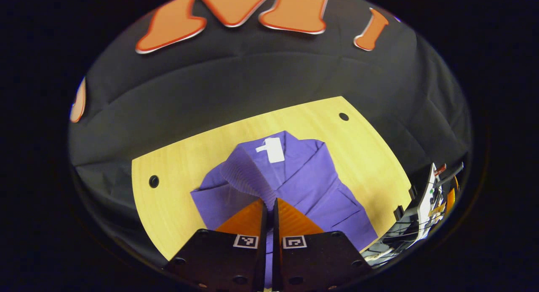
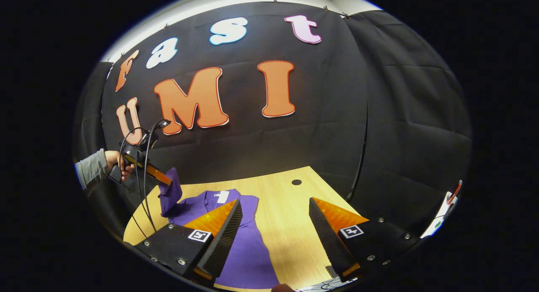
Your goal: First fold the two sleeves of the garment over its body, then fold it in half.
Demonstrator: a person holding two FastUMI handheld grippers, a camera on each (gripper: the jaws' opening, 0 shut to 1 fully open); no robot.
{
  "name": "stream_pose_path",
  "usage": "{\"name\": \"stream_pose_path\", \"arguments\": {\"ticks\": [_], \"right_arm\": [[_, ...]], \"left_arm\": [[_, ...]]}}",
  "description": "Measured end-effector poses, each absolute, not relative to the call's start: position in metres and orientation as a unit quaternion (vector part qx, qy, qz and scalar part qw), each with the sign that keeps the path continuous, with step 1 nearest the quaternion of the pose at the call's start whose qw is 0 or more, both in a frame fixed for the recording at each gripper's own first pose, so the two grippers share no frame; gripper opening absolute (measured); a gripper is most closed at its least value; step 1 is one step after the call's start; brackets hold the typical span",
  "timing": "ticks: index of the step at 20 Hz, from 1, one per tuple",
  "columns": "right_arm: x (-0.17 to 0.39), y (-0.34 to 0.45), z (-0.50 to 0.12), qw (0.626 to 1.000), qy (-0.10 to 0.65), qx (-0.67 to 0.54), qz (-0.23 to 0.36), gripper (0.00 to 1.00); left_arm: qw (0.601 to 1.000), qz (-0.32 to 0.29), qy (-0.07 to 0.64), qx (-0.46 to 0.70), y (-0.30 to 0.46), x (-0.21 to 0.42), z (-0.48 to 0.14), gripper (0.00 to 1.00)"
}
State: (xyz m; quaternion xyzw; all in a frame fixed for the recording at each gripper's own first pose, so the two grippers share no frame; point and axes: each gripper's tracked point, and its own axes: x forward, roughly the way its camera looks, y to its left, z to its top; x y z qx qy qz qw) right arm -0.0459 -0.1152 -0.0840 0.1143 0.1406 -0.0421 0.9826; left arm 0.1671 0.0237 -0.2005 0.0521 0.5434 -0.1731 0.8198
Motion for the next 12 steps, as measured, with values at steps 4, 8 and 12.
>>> {"name": "stream_pose_path", "arguments": {"ticks": [4, 8, 12], "right_arm": [[-0.049, -0.125, -0.095, 0.981, 0.148, 0.114, -0.041, 0.95], [-0.047, -0.131, -0.099, 0.98, 0.152, 0.12, -0.038, 0.95], [-0.047, -0.142, -0.108, 0.979, 0.16, 0.118, -0.033, 0.95]], "left_arm": [[0.806, -0.204, 0.552, 0.061, -0.028, 0.162, -0.209, 0.07], [0.794, -0.221, 0.562, 0.072, -0.074, 0.155, -0.229, 0.07], [0.791, -0.215, 0.565, 0.099, -0.103, 0.154, -0.254, 0.07]]}}
